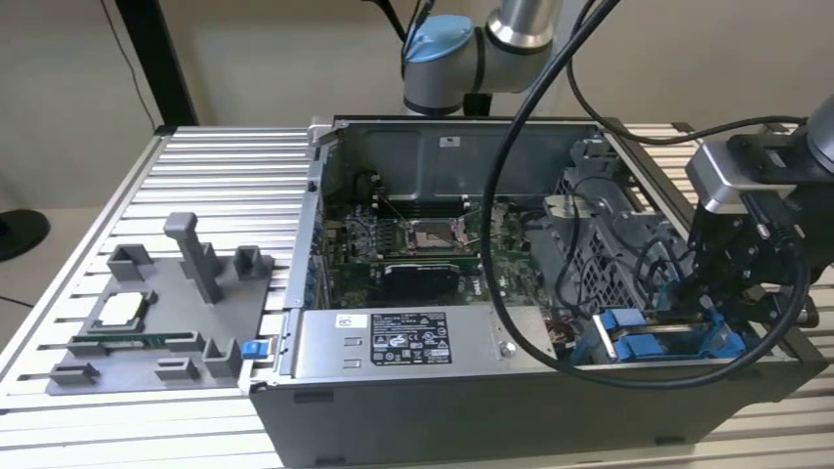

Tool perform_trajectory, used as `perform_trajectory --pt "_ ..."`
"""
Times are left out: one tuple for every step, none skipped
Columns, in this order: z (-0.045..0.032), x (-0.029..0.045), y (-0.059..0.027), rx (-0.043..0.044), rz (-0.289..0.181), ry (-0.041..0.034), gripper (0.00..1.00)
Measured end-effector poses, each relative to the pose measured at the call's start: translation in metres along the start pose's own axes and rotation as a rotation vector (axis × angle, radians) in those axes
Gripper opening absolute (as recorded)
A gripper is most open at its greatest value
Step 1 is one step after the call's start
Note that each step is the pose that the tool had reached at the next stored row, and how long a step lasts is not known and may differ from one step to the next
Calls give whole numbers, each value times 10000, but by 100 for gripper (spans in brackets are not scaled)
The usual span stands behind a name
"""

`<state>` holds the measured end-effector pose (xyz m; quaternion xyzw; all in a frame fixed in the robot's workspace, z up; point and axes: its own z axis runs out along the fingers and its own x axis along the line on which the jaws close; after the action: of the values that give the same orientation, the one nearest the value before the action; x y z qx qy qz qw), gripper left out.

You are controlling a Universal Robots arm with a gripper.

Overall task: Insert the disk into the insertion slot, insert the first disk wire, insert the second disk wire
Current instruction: 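Insert the first disk wire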

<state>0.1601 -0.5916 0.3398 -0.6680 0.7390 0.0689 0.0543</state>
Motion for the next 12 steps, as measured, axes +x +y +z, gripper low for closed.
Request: perform_trajectory --pt "-1 2 1 0 1 0 0" --pt "-1 4 1 0 1 0 0" --pt "0 5 1 0 1 -2 0" --pt "0 7 0 0 1 -3 0" --pt "0 11 0 -1 1 -3 0" --pt "-1 13 0 0 1 -2 0" --pt "-2 14 0 0 1 -3 0" --pt "-2 14 0 -1 1 -8 0" --pt "-4 15 0 -1 1 -8 0" --pt "-4 16 0 -2 1 -15 0" --pt "-6 16 0 -3 1 -21 0" --pt "-7 16 0 -3 1 -25 0"
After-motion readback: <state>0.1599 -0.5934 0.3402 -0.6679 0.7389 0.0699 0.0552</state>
